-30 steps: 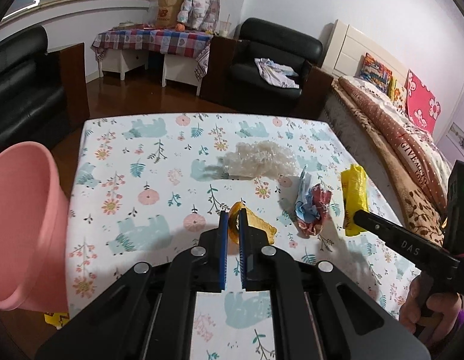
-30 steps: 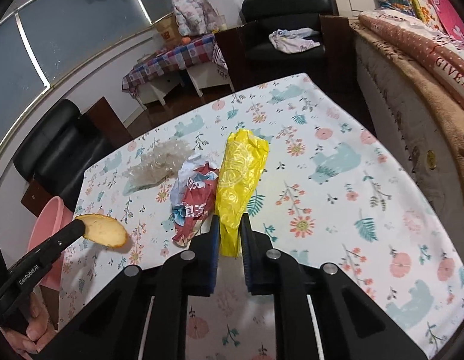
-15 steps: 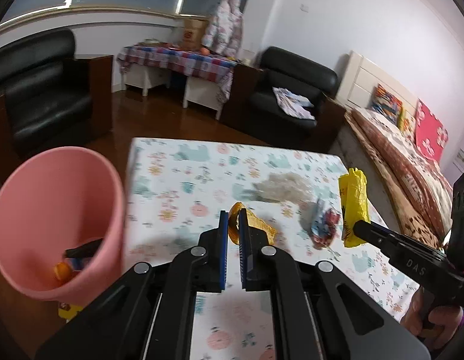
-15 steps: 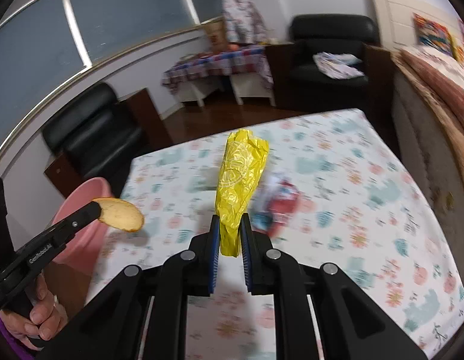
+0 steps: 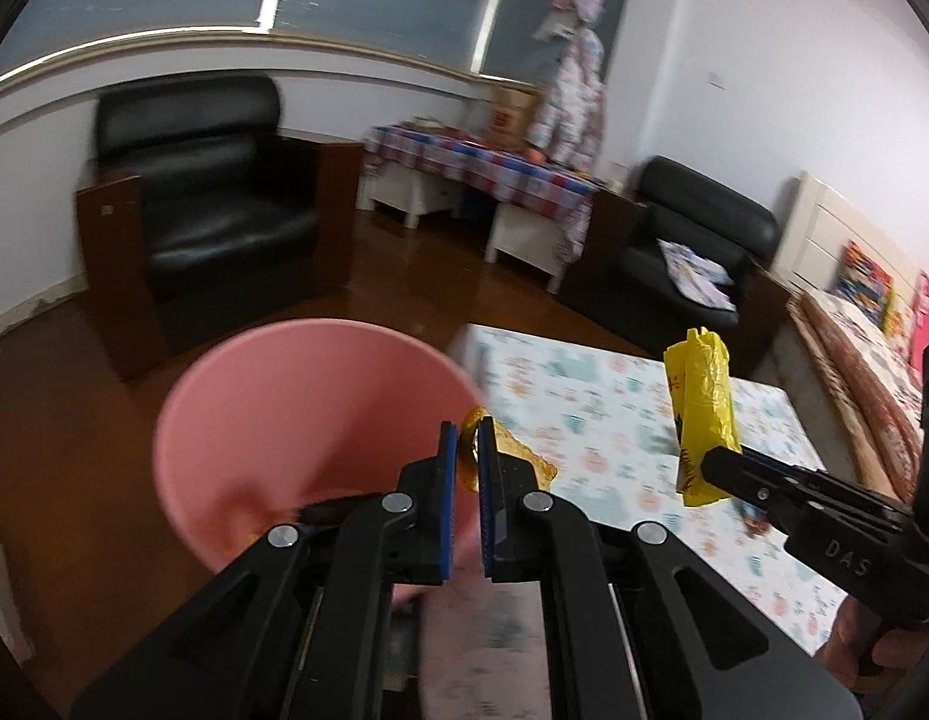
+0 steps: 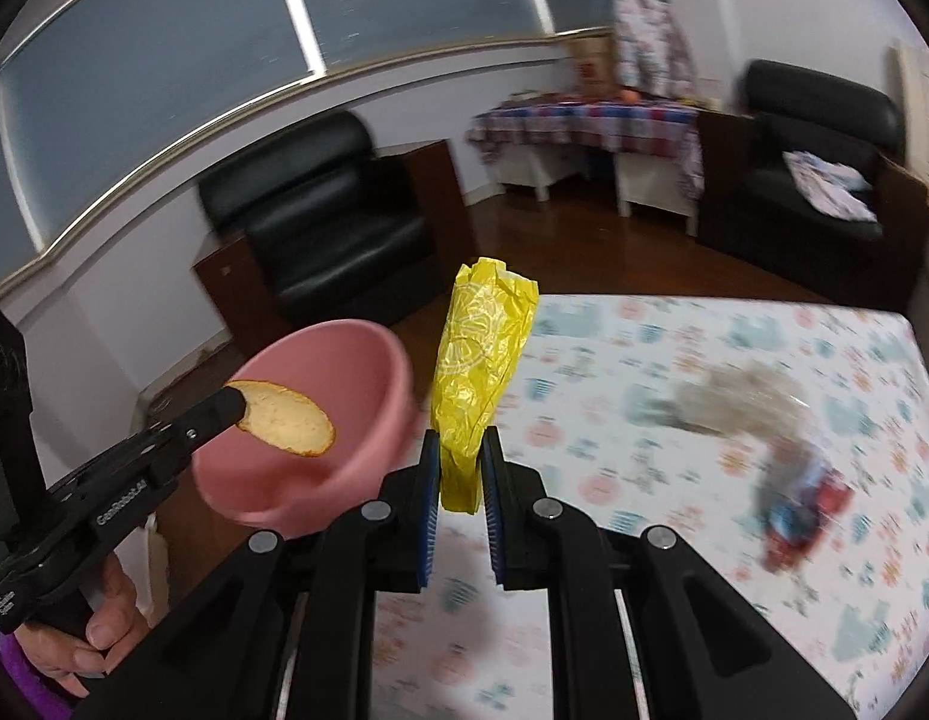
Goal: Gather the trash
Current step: 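Carry the peel and yellow bag over the pink bucket and open both grippers, then grasp the red-and-white snack wrapper with the right gripper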
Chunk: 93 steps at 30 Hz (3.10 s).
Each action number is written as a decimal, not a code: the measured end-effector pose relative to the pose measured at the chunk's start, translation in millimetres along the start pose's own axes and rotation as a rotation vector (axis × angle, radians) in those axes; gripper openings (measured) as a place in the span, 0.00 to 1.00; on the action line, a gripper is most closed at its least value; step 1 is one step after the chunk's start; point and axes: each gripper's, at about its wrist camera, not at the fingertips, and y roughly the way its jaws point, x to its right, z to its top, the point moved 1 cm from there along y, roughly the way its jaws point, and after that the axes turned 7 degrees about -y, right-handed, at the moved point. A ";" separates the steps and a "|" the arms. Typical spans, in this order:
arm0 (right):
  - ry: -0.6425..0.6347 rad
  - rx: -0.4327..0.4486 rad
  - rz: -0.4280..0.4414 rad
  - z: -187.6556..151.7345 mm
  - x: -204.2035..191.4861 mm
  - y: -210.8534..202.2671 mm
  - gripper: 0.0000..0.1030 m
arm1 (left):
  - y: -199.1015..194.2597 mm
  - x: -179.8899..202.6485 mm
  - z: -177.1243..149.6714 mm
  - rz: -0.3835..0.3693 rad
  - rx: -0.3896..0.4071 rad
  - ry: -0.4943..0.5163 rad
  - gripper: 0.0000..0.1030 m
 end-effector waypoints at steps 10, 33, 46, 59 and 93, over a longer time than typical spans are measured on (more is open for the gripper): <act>-0.107 -0.052 0.085 18.3 -59.3 42.0 0.13 | -7.4 -50.2 4.2 0.125 0.021 -0.063 0.06; -0.141 -0.160 0.136 11.6 -83.1 104.0 0.30 | 14.2 -89.6 5.0 0.182 -0.055 -0.140 0.06; -0.094 -0.125 0.120 6.2 -61.7 87.7 0.36 | 7.2 -84.1 4.7 0.157 -0.034 -0.130 0.33; -0.041 -0.068 0.010 -12.0 -22.1 46.4 0.36 | 3.8 -63.3 -1.7 0.114 -0.026 -0.109 0.33; 0.417 -0.080 -0.391 -74.2 182.7 7.7 0.54 | 55.0 59.5 -24.0 -0.040 -0.145 0.153 0.33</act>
